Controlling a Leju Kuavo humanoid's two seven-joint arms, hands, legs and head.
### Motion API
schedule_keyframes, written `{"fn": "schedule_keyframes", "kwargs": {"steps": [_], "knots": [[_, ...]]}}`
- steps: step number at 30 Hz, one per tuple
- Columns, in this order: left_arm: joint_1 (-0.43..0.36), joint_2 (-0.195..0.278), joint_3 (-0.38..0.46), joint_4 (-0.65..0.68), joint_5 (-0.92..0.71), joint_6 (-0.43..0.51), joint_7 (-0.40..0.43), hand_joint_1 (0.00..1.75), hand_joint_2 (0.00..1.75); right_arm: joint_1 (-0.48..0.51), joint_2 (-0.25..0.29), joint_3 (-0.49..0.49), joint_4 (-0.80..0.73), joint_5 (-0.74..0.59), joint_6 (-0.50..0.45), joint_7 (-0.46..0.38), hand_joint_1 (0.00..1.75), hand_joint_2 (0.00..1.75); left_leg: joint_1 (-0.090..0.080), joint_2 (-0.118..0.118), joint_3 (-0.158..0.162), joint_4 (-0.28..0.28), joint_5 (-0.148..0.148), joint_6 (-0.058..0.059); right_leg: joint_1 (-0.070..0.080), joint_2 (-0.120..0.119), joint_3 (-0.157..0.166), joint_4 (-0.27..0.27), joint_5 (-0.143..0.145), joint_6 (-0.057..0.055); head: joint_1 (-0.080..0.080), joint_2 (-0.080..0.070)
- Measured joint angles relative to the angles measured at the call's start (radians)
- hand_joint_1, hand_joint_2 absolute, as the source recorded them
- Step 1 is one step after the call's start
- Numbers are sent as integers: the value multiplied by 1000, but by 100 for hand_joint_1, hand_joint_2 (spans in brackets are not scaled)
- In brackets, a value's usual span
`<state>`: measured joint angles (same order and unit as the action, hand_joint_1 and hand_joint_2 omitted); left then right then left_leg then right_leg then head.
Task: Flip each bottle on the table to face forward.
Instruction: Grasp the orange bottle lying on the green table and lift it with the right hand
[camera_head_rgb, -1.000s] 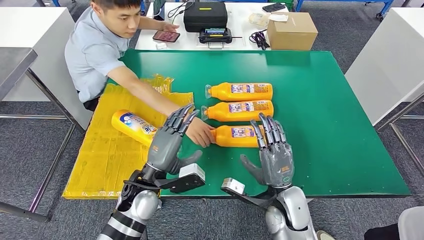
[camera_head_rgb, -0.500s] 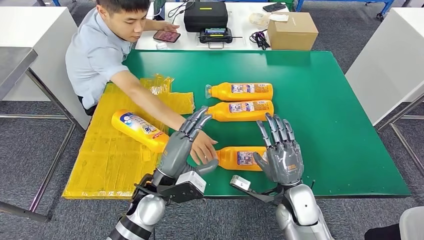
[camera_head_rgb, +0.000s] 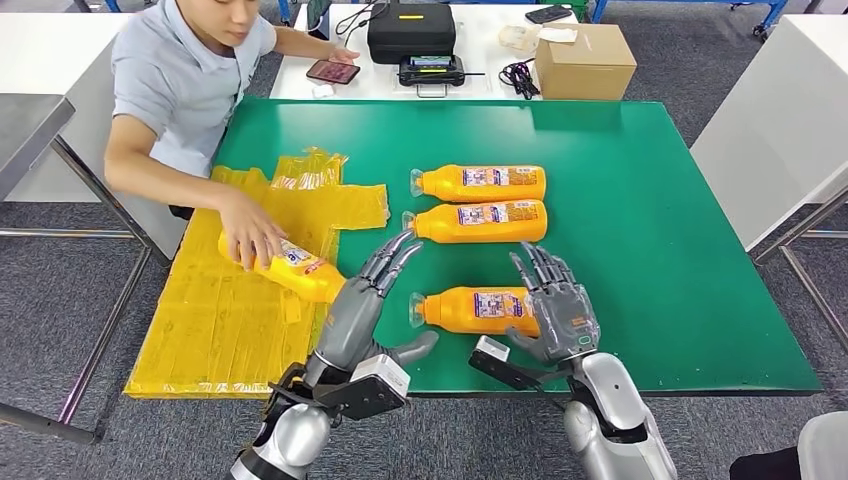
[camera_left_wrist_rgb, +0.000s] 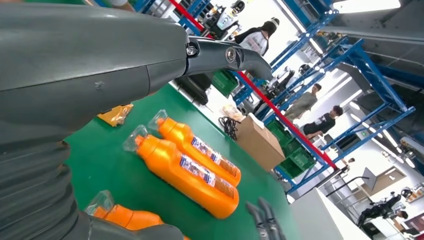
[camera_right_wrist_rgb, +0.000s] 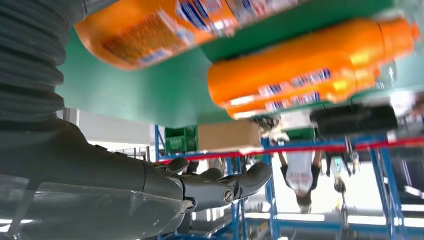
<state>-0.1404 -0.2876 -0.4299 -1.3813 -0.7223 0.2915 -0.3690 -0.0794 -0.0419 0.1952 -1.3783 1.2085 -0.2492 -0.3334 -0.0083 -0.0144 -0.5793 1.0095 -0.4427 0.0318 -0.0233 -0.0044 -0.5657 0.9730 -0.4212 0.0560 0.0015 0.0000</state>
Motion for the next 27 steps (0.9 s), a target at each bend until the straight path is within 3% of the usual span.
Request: {"fn": "schedule_keyframes", "kwargs": {"steps": [11,20,27], "knots": [[5,0,5,0,0,-8,0,0,175,-17,-49,53,49,12,50,41,0,175,0,0,0,0,0,0,0,0,0,0,0,0,0,0],[12,0,10,0,2,-24,0,0,175,-56,-81,82,126,104,73,150,0,175,0,0,0,0,0,0,0,0,-1,0,0,0,0,0],[15,0,12,0,3,-28,0,0,175,-96,-87,85,194,126,72,181,0,175,0,0,0,0,0,0,0,0,-1,0,0,0,0,0]]}}
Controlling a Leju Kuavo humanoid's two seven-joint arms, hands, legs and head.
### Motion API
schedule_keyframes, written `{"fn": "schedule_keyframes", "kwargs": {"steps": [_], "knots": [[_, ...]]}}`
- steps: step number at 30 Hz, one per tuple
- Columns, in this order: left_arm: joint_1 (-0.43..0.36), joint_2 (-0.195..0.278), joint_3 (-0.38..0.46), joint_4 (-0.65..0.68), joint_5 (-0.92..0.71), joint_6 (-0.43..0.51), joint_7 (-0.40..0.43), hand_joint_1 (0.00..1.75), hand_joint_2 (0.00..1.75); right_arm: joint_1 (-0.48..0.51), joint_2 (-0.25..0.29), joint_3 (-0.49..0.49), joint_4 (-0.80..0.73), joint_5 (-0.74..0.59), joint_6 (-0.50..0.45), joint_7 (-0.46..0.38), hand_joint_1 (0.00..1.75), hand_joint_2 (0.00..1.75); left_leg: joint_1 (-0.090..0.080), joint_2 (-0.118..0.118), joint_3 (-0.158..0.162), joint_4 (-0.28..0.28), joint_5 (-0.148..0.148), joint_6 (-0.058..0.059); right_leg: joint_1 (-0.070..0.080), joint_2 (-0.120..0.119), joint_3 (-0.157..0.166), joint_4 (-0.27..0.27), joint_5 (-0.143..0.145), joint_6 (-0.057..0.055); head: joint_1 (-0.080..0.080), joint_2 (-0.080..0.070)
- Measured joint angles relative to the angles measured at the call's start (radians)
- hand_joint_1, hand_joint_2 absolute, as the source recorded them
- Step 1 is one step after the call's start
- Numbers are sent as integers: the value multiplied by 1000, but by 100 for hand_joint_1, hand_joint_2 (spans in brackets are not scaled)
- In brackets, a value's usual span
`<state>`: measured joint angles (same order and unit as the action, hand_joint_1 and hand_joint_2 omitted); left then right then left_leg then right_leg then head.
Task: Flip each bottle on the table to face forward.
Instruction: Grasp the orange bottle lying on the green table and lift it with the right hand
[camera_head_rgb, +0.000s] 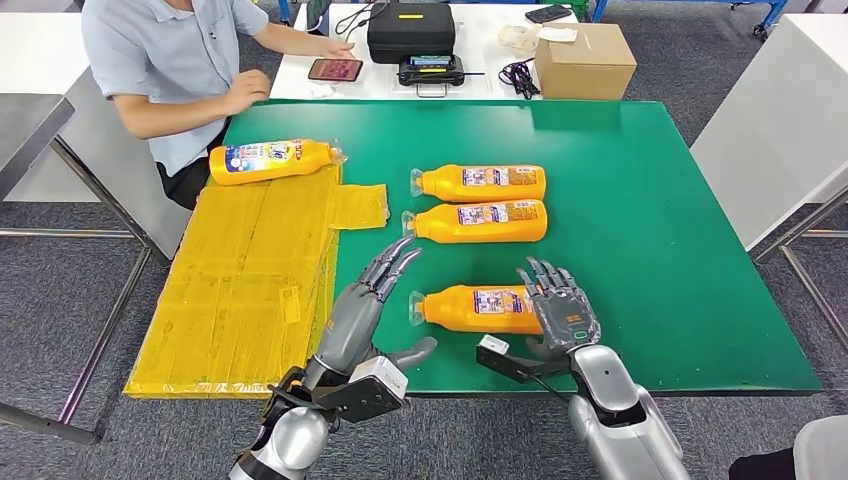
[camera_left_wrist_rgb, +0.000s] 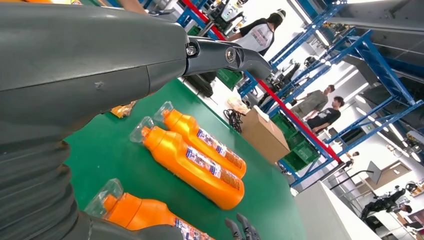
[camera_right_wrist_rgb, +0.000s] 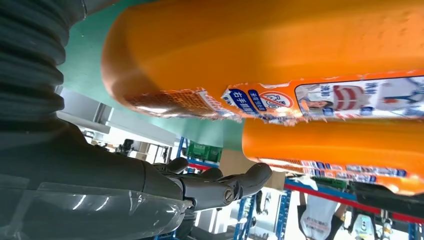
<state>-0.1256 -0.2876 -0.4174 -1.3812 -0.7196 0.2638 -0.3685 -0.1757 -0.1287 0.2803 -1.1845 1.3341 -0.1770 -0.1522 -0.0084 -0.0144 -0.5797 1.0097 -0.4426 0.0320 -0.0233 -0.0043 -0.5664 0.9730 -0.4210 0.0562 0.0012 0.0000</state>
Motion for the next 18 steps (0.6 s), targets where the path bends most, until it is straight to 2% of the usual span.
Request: {"fn": "schedule_keyframes", "kwargs": {"steps": [14,16,18], "knots": [[0,0,0,2,0,-9,0,0,175,-48,1,-7,107,-36,6,-9,0,175,0,0,0,0,0,0,0,0,0,0,0,0,0,0],[0,0,0,2,0,-9,-1,0,175,-54,2,-12,118,-52,17,-16,19,175,0,1,0,0,0,0,0,0,0,0,0,0,0,0],[-1,0,0,5,0,-9,-3,0,175,-61,2,-18,132,-68,31,-22,106,175,0,1,1,0,0,0,0,0,0,0,0,0,0,0]]}}
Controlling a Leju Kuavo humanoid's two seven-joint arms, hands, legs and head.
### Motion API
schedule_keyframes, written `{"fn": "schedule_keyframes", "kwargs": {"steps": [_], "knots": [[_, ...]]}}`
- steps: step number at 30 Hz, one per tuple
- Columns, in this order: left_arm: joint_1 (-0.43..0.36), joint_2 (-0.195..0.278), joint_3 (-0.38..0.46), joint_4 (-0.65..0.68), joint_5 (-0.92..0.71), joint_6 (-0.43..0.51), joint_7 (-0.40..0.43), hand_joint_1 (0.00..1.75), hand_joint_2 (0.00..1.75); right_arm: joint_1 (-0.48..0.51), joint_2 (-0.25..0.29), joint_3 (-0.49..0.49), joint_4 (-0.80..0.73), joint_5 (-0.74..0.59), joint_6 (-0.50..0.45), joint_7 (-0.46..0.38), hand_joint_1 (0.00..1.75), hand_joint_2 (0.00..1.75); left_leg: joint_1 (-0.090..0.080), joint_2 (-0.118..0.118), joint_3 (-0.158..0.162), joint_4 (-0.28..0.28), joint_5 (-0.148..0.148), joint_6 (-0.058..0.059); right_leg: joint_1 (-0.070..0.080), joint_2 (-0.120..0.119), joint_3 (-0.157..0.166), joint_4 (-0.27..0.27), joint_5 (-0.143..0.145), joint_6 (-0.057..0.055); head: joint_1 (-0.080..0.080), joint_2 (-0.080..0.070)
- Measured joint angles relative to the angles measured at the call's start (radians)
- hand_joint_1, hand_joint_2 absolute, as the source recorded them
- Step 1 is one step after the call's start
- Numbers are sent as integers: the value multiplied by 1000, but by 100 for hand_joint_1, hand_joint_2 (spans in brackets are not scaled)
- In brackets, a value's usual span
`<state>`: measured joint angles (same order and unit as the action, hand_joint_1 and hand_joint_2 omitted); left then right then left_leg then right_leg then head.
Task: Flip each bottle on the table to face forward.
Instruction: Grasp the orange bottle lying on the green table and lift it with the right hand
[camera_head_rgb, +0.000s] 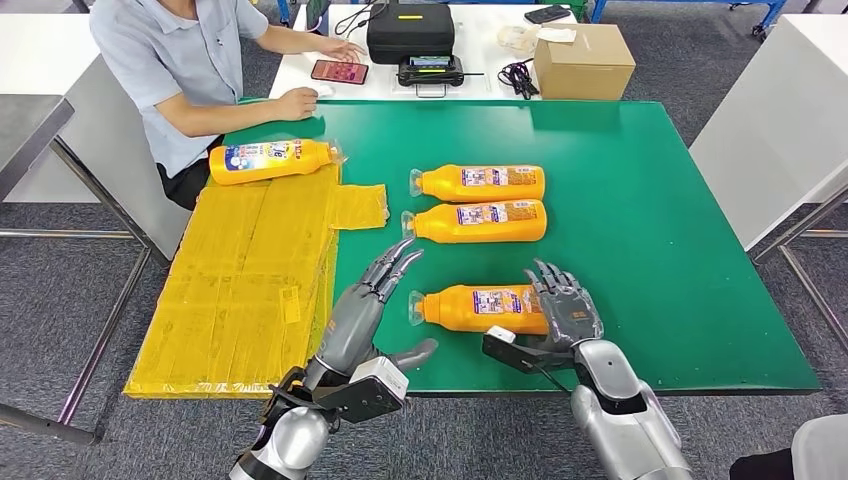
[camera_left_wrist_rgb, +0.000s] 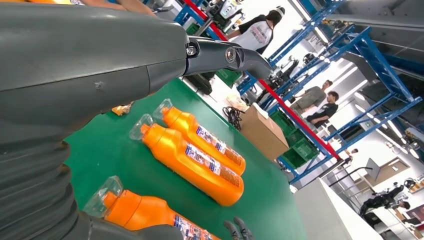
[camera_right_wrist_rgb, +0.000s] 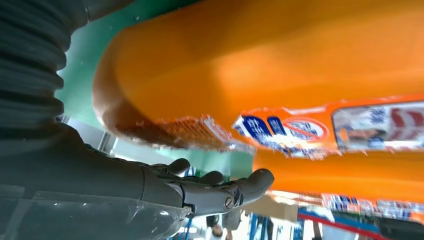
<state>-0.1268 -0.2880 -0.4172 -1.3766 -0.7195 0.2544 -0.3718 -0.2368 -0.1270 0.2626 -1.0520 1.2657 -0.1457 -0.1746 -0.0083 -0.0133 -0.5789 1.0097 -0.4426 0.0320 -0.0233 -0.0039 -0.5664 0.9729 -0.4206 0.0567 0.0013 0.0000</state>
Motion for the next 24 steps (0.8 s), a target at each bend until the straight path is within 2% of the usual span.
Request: {"fn": "schedule_keyframes", "kwargs": {"steps": [2,10,24], "knots": [[-1,0,0,4,0,0,-3,0,175,-6,0,-3,16,-15,12,-10,175,175,0,0,0,0,0,0,0,0,0,0,0,0,0,0],[-10,-4,-3,22,9,0,-17,0,175,-32,-3,-12,64,-94,46,-57,175,175,0,0,1,0,0,0,0,0,1,0,1,1,0,0],[-20,-8,-5,38,27,2,-35,0,175,-49,-16,-18,93,-161,66,-87,175,175,0,0,2,0,0,0,0,0,1,0,1,1,0,0]]}}
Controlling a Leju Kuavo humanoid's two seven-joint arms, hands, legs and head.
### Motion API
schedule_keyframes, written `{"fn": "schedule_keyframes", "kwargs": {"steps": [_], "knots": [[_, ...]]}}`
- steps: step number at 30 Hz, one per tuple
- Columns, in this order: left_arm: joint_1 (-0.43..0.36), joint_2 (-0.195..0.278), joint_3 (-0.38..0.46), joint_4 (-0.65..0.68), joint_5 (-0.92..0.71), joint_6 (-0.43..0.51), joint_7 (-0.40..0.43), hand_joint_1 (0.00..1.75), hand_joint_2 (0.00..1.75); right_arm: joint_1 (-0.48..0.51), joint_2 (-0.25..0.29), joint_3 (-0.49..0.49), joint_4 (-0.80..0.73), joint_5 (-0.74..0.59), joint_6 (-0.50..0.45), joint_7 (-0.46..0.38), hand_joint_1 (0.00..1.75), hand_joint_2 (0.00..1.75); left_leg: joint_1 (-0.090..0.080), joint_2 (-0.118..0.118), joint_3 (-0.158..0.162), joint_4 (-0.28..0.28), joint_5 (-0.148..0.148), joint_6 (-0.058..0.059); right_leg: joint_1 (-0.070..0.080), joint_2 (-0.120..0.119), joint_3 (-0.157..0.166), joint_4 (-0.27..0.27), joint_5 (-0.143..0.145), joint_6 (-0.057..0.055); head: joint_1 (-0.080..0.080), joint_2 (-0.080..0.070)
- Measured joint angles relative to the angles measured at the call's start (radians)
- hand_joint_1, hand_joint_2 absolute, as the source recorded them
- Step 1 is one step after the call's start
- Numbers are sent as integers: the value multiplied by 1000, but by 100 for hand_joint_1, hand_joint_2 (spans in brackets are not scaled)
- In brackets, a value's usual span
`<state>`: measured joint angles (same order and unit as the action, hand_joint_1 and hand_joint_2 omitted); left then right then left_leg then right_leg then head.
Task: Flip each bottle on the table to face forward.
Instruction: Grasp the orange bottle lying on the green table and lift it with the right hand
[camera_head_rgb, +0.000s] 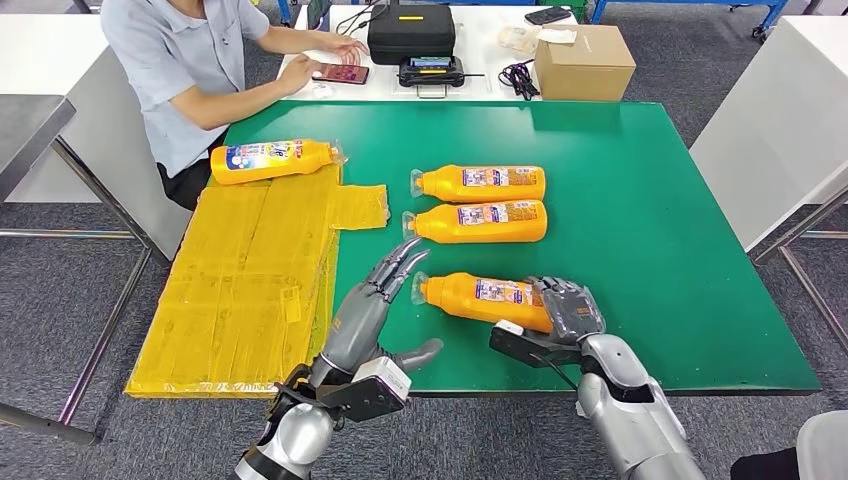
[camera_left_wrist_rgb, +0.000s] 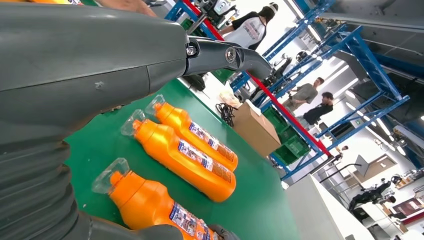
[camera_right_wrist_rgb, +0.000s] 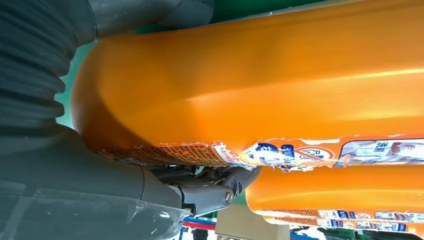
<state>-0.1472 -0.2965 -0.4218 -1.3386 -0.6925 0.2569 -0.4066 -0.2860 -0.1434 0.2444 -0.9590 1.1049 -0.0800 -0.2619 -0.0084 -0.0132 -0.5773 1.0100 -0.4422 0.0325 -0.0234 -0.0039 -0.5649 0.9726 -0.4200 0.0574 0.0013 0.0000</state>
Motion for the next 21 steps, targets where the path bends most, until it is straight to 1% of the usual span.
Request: {"fn": "schedule_keyframes", "kwargs": {"steps": [2,4,7,9,11,14,16,19,21], "knots": [[-1,-1,1,0,25,4,-14,0,175,-1,-1,-5,1,-33,11,-17,175,175,0,0,0,0,0,0,0,0,1,0,0,0,0,0],[-1,-7,5,0,95,13,-40,0,175,-1,-3,-16,1,-92,29,-42,175,175,0,0,1,0,0,0,0,0,1,0,0,0,0,0],[-2,-20,27,1,287,23,-68,0,175,3,1,-41,-3,-190,51,-67,175,175,0,1,2,0,0,0,0,0,2,0,0,0,0,0],[-4,-24,44,2,380,30,-69,0,175,7,8,-57,-8,-228,63,-72,175,175,0,2,2,0,0,0,0,1,2,0,0,0,0,0],[-8,-26,54,10,463,38,-53,0,175,12,17,-71,-16,-259,72,-78,175,175,0,2,3,0,0,0,0,1,2,0,0,0,0,0],[-22,-30,62,59,680,67,-14,0,175,26,39,-97,-38,-329,85,-107,175,175,0,4,3,0,0,0,1,2,2,0,1,-1,0,0],[-31,-32,70,103,788,74,0,0,175,38,56,-111,-60,-372,95,-128,175,175,0,4,2,0,0,0,1,2,1,0,2,-2,0,0],[-38,-34,76,153,851,58,10,0,175,53,79,-123,-97,-412,103,-144,175,175,0,4,1,0,0,0,1,3,0,0,2,-3,0,0],[-42,-35,77,180,893,29,32,0,175,58,91,-125,-119,-426,107,-152,175,175,0,4,0,0,0,0,1,2,0,0,2,-3,0,0]]}}
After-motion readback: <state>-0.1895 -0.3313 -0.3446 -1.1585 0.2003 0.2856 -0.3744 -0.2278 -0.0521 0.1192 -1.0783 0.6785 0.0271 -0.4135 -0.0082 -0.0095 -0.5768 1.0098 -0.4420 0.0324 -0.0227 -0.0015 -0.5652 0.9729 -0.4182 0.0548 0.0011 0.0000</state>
